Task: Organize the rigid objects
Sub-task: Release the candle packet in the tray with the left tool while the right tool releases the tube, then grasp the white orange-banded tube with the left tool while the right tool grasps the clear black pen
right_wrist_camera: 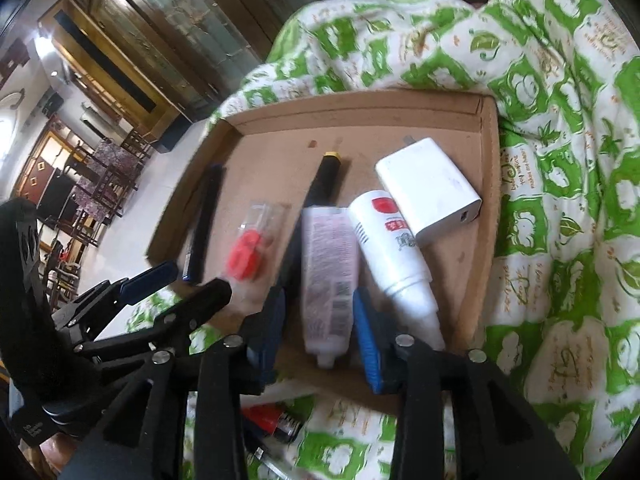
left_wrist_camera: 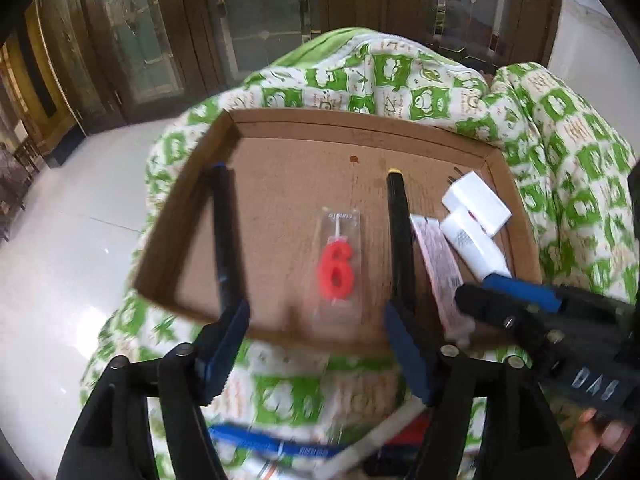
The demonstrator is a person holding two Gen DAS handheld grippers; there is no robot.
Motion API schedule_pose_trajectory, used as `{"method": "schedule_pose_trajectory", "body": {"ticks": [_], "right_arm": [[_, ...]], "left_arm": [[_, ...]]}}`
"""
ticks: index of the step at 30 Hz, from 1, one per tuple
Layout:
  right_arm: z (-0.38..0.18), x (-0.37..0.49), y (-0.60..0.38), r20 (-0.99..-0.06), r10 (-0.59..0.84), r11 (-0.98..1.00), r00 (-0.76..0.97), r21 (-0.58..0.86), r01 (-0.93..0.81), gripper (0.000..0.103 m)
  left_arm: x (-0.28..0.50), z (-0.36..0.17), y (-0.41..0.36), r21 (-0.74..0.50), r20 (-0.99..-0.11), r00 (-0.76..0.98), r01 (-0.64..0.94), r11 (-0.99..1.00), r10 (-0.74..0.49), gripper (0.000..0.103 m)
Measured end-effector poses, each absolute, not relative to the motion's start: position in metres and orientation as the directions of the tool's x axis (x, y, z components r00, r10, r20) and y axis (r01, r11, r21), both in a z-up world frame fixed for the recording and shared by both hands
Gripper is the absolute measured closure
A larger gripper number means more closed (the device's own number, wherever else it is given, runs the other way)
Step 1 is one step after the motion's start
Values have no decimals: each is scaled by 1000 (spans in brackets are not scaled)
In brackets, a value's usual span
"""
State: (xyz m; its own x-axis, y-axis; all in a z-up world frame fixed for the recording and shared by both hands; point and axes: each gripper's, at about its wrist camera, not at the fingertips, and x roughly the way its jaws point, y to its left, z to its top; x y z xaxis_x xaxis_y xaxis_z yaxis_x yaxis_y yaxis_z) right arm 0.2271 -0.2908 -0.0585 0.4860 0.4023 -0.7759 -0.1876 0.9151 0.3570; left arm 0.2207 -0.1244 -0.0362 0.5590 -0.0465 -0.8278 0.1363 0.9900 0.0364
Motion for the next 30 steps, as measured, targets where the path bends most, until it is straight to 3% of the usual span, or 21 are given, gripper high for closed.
{"method": "schedule_pose_trajectory", "body": {"ticks": [4,7,13,18,23,27,30], "right_arm": [[-47,207,-298,-741,436,898,511,391,-201,40],[-43,197,-301,-731,448,892,515,403,-204,29],[-50,169,-300,-756,479,878,446,424,-222,24],[-57,151,-295,-768,515,857,380,451,-249,23],[-58,141,-282,-797,488,866,356,390,-313,24],[-66,136,-271,-837,442,878,323,330,-346,47],[-76,138,-267,-863,402,892,305,294,-344,52]], "left_arm": [[184,-32,-123,87,-818,575,135,987,-6,22],[169,-33,-114,109,-823,569,141,984,9,21],[135,-49,-89,64,-841,541,99,993,0,19],[118,-67,-49,-126,-877,471,-38,991,-93,19],[115,-66,-51,-126,-872,481,-37,991,-93,19],[116,-70,-62,-126,-882,458,0,992,-112,19],[119,-74,-68,-150,-891,434,0,989,-135,20]]}}
